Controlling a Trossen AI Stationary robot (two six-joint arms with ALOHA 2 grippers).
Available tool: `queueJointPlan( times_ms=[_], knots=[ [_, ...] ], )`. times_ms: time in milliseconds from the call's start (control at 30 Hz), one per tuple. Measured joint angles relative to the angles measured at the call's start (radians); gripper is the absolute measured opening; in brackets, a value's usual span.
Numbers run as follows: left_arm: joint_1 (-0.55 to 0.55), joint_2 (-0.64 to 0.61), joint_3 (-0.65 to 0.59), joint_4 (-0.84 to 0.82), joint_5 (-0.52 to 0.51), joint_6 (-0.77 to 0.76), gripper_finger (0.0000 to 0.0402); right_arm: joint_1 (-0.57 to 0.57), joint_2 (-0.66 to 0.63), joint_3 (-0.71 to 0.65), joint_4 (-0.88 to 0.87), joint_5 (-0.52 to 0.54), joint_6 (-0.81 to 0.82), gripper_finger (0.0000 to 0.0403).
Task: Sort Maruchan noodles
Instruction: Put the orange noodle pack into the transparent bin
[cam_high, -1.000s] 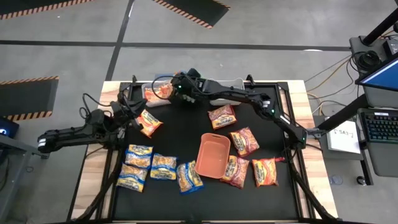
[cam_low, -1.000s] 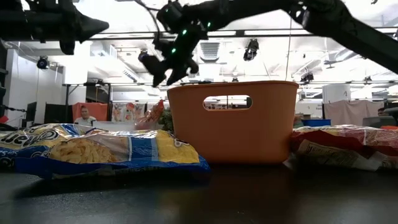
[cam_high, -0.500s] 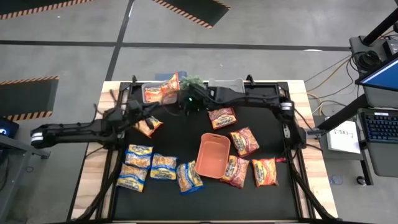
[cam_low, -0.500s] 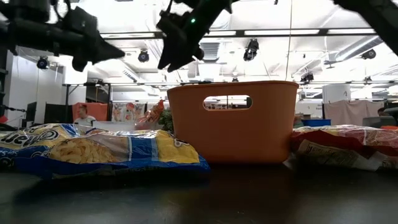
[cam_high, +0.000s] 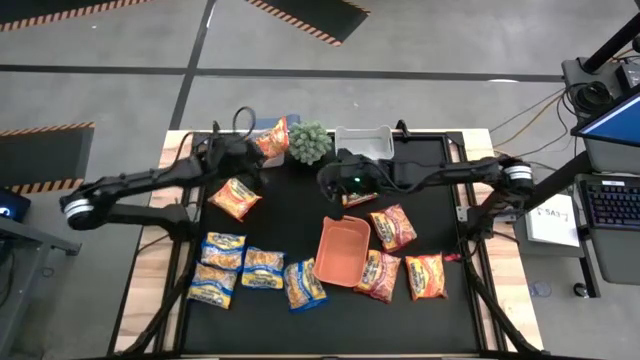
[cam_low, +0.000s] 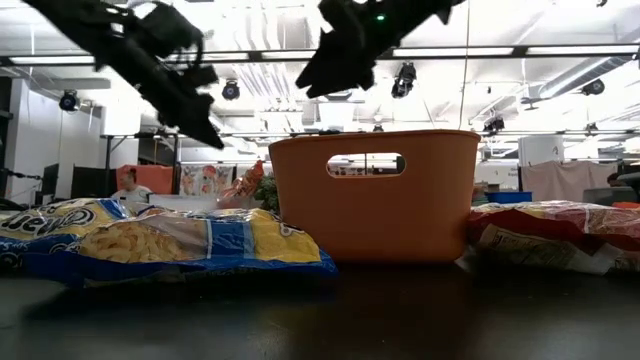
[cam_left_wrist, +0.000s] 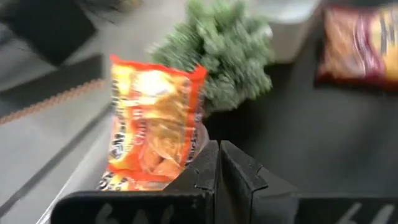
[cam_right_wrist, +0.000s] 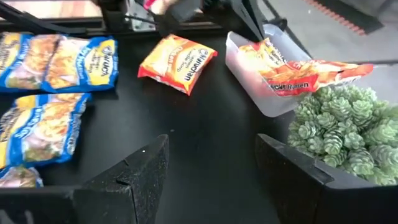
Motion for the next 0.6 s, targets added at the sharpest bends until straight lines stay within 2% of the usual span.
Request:
queueJointPlan(
  times_ms=[200, 300, 400, 600],
  knots=[
    [0.202, 0.201, 0.146, -0.104, 0.083, 0.127, 0.0000, 0.005, -0.103, -0.145, 0.096, 0.000, -0.006, 0.0228],
    [0.279, 0.282, 0.203, -0.137, 0.190, 0.149, 0.0000, 0.004, -0.142, -0.194, 0.112, 0.001, -0.022, 0.0228],
    [0.318, 0.351, 0.239, -0.145, 0.290, 0.150, 0.0000, 0.001, -0.174, -0.242, 0.155, 0.001, -0.032, 0.0228],
    [0.336, 0.453, 0.252, -0.127, 0.293, 0.168, 0.0000, -0.001, -0.215, -0.303, 0.210, 0.002, -0.072, 0.0228]
  ],
)
